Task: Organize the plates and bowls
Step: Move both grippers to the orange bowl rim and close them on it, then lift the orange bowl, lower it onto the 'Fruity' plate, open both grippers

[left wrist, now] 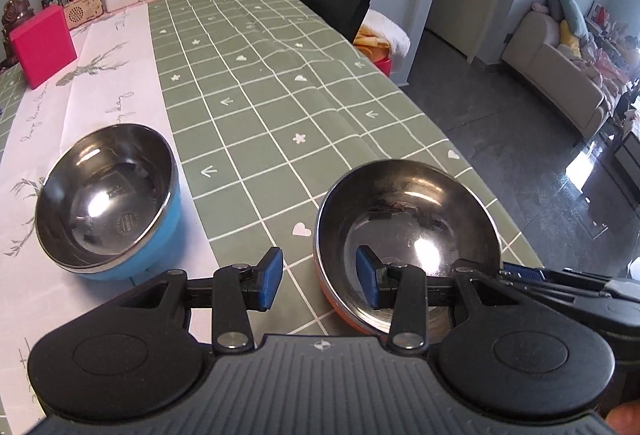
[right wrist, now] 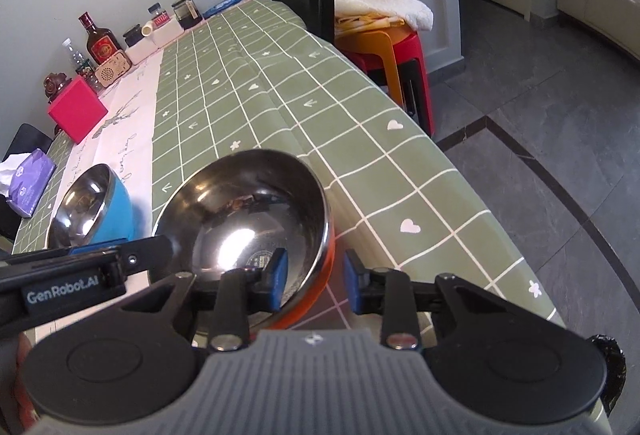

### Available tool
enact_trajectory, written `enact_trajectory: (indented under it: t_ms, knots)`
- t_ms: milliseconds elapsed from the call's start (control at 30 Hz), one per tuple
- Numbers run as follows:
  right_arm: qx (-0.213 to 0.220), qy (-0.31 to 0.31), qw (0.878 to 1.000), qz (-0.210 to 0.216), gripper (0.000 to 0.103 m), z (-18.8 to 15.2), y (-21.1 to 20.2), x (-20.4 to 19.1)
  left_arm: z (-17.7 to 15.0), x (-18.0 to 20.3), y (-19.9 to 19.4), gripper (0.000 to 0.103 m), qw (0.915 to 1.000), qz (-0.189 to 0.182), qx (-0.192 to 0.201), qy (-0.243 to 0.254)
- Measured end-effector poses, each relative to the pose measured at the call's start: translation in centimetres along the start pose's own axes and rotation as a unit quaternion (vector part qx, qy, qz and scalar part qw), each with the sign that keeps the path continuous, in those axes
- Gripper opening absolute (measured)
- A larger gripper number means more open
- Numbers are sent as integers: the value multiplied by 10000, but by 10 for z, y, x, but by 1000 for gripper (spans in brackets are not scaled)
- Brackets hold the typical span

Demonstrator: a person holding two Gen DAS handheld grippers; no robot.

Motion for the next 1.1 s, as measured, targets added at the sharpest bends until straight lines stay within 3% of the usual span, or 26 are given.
enact_trajectory:
  t_ms: [200,367,800,1100]
  knots:
    - [-37,80,9999,100,22,-1,0,1,-4,0,15,43,9998,118,-133,-115]
    - [-62,179,9997,149,21,0,0,2,-6,2,20,16,9995,62,-248,-177]
    - [-42,109,9997,214,13,1,-8,-1,-11,9,-5,15,9993,337,-153,32]
    - [-230,-190,9973,671,11,-13,-25,-24,-31,-11,-46,15,9971,713,-245,-144]
Point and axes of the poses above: each gripper's, at about its wrist camera, not at the fingertips, and y roughly the way its jaws point, x to its right, z to its top, the point moved 2 cm from there along y, roughly the way its jaws point, and after that the axes turned 1 degree about -z, right-handed, at the moved point
